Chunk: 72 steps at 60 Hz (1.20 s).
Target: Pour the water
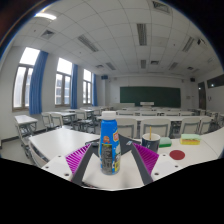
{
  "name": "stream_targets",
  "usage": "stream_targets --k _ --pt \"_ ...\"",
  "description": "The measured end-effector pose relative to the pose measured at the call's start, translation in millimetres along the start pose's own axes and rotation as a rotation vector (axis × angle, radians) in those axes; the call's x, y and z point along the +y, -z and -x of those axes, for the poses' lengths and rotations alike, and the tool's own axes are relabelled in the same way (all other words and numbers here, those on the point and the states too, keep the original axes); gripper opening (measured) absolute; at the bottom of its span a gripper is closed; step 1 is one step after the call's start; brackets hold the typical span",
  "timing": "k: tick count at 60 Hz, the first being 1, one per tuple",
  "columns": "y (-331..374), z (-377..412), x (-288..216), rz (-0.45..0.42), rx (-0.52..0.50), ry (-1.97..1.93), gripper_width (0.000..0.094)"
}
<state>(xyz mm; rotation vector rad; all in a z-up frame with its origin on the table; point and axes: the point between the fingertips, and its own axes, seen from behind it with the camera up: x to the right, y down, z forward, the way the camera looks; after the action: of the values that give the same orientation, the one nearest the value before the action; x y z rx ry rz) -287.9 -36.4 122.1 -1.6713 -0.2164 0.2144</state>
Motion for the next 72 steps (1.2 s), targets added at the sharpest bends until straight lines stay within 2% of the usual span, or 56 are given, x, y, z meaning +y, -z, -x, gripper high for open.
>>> stream_targets --k 6,15,19,21,23,26,35,42,48,54,61,66,72 --pt "-43.0 -2.7 8.2 0.016 0.064 0.038 0.0852" --pt "-91.4 7.9 36.7 0.101 0.056 -0.002 0.085" --pt "-99.7 8.4 35.7 0.093 0.073 -0.007 0.0845" --pt "-102.1 5.3 34.4 0.087 0.091 0.008 0.0763" --pt "-112.9 -16.5 39.1 0.087 0.132 0.049 0.0542" --pt "-109.8 -10.4 37.8 0.068 0.138 0.046 0.0528" --pt "-110.1 -9.4 36.0 0.059 0.098 0.011 0.0375" --pt "-103.4 0.0 29.6 0.057 0.024 -0.085 0.0357" --pt "-108.6 -10.0 2.3 -0.002 0.004 -0.318 0.0357" --pt "-132.1 -10.9 -26.9 -0.066 -0.063 -0.669 0.0356" --pt "-150.6 -7.5 -38.4 -0.062 -0.124 -1.123 0.0355" --pt "-149.0 4.7 -48.7 -0.046 -0.203 -1.394 0.0353" --pt "-143.3 6.0 -58.1 -0.066 -0.22 -1.602 0.0356"
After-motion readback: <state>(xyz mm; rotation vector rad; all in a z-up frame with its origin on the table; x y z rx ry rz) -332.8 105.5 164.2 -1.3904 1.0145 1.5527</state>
